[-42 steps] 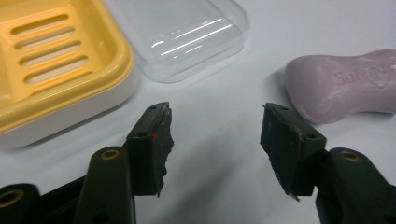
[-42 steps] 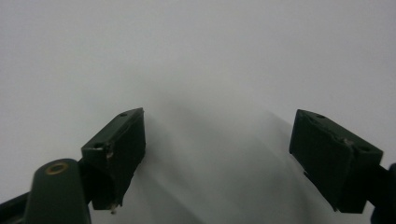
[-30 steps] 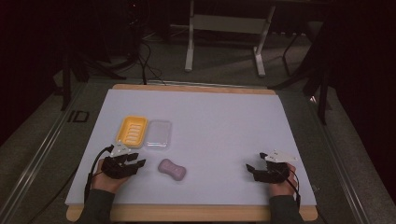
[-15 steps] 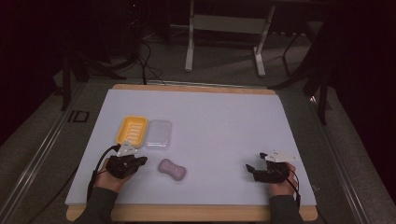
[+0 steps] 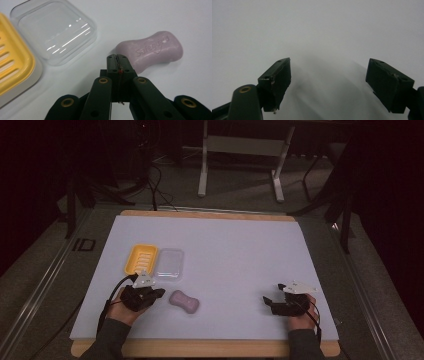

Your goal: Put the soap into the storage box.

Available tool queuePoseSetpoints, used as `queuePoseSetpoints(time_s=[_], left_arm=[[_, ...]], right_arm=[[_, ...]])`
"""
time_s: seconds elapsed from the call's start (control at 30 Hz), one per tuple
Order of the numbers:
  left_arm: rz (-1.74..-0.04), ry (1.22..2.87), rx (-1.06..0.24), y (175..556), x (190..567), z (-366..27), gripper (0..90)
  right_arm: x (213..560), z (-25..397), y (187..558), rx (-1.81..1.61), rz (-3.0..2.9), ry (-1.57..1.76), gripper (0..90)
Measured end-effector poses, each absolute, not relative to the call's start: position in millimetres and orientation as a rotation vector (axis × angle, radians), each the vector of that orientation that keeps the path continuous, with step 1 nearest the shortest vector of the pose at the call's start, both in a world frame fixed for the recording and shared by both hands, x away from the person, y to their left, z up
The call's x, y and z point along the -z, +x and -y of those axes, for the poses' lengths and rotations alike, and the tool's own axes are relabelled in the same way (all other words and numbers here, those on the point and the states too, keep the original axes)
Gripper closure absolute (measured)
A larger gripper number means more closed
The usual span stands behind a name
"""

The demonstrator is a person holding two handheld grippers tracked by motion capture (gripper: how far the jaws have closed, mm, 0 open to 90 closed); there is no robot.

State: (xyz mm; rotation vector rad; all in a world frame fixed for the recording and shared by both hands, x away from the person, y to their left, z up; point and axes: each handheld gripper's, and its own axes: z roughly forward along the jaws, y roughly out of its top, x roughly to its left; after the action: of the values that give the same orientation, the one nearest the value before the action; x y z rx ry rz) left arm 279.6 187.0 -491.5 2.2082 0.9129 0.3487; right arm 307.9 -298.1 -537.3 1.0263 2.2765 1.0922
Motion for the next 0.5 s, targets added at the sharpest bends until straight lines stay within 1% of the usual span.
queuePoseSetpoints(time_s=[0.2,0.5], left_arm=[[-0.853,2.199,-0.319,276,490,-182,90.0],[-0.788,2.219,-0.318,273,485,-171,89.8]], right_arm=[[537,298,308,-1.096,-2.275,1.028,20.0],[537,298,307,-1.094,-2.276,1.023,19.9]])
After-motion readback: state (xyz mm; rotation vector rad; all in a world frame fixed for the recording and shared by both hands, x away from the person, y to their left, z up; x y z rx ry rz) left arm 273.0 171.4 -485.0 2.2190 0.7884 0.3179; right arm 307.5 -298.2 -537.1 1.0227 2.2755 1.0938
